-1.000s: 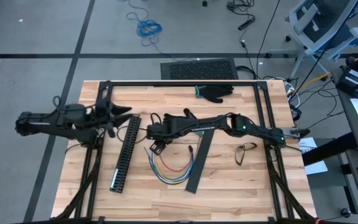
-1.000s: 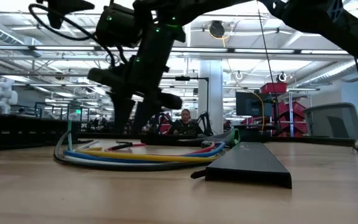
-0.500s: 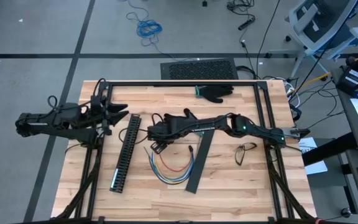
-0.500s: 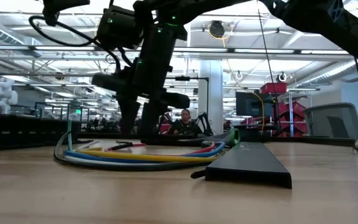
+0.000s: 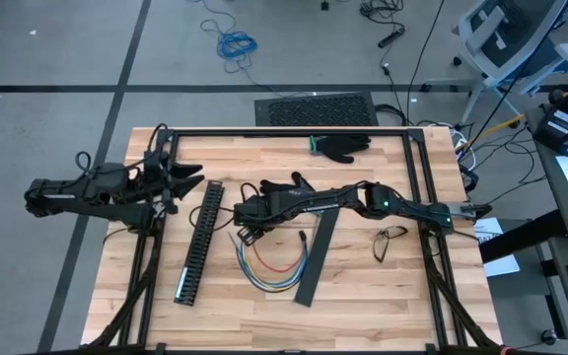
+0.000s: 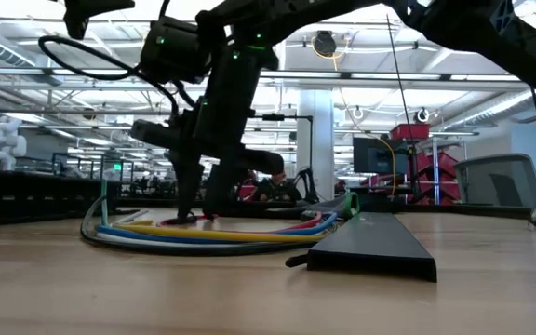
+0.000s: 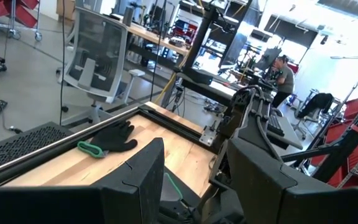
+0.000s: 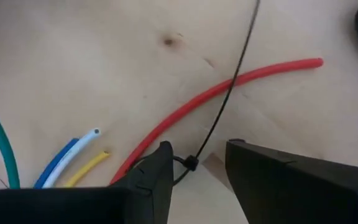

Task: Ziptie cables
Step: Put the black zip tie on the table

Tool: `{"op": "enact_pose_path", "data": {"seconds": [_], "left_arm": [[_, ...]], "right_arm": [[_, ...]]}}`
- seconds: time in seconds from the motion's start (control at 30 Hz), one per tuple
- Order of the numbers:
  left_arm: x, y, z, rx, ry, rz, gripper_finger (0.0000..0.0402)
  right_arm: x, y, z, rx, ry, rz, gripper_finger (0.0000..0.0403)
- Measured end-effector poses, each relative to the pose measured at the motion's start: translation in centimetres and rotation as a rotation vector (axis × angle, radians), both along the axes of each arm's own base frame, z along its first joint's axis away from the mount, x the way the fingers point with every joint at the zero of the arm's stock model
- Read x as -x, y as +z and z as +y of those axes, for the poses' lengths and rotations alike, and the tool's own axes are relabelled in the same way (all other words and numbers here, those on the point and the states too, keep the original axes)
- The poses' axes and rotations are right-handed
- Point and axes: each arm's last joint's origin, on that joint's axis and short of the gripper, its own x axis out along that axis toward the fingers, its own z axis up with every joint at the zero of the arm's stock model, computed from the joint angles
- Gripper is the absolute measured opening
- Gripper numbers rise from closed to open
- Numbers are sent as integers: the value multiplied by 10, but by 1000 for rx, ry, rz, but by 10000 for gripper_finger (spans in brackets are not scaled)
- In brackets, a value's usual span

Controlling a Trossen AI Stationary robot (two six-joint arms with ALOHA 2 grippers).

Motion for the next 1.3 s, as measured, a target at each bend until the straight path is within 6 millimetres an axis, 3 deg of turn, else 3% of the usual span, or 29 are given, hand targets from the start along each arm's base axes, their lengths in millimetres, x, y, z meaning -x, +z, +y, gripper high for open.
{"op": "enact_pose_path", "data": {"seconds": [0.27,0.5,0.77,0.93,1.2,1.3], "left_arm": [[0,0,0,0,0,1,173],[0,0,0,0,0,3,173],[0,-1,0,-2,0,7,173],[0,-2,0,-3,3,24,173],[0,-3,0,-5,12,33,173],[0,-3,1,-5,18,31,173]], "right_arm": [[-2,-6,0,4,-3,-4,121],[3,-8,3,18,63,61,17],[6,-5,5,47,105,87,1],[12,14,4,64,122,82,0],[28,74,1,120,162,21,0],[31,82,-3,126,150,16,0]]}}
